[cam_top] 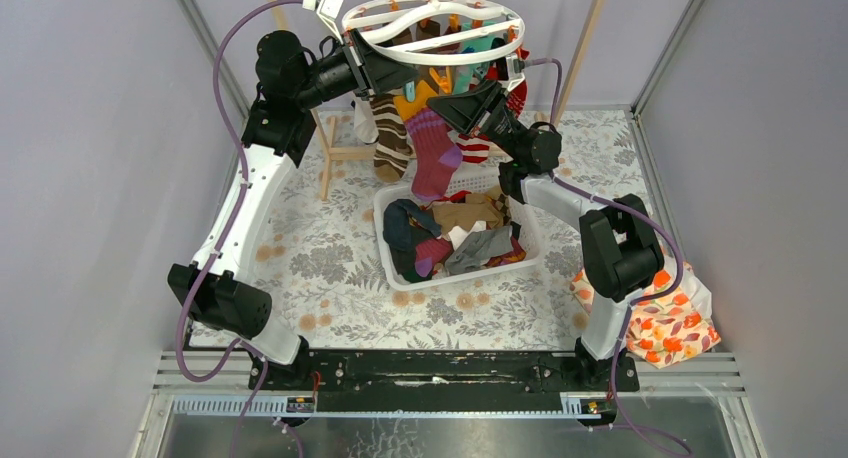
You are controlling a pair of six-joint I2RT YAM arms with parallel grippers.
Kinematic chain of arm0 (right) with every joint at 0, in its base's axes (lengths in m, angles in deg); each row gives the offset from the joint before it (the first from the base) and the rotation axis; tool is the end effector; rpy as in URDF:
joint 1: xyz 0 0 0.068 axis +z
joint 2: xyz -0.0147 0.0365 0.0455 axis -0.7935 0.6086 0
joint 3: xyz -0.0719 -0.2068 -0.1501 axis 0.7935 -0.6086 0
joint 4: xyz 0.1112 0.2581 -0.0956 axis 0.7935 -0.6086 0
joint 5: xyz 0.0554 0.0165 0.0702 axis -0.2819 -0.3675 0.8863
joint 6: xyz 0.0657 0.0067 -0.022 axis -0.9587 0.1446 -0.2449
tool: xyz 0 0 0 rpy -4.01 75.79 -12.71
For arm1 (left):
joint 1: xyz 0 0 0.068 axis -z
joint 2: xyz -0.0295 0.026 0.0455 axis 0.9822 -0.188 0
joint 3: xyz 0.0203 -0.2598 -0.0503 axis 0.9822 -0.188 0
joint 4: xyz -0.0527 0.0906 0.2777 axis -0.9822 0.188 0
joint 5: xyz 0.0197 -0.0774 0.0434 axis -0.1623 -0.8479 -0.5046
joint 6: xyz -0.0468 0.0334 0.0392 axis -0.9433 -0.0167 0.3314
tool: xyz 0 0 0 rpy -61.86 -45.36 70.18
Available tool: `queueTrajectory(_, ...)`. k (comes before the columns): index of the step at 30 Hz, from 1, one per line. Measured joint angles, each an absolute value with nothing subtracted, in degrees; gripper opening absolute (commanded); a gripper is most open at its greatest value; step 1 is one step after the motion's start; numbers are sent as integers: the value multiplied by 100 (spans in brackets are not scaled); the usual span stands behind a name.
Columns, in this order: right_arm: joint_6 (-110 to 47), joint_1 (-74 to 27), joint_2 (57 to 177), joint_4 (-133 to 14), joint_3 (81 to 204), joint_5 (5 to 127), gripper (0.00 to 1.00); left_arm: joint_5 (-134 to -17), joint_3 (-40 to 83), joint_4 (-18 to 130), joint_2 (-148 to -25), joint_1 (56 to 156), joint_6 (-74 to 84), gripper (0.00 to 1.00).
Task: Clip the socks to the hanger
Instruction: Clamp the sock onto the hanger.
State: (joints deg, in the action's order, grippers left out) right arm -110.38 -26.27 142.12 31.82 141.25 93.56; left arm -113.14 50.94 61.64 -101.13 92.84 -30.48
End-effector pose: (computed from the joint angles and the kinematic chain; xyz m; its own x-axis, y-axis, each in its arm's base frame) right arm 0.3671 0.2176 0.3623 -0.5691 0.6244 -0.5351 -0.8128 -0.3286 0.4810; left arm 0.3745 -0.1329 0.5036 -0.5273 -0.3981 -0.7506 0.6857 0.3223 -0.6527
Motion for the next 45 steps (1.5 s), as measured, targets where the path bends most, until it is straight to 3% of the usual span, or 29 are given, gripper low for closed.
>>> queueTrajectory(38, -10730, -2409, 14208, 3163, 13913, 8797, 0, -11242, 5094, 6175, -10111, 9286, -2729, 1)
queueTrajectory(42, -10728, -2356, 14208, 3163, 14007, 8762, 0, -11240, 5094, 6175, -10111, 9286, -2724, 11)
queueTrajectory(45, -10728, -2337, 14208, 3174, 14057, 8755, 0, -11214, 5094, 6177, -10102, 9286, -2689, 31)
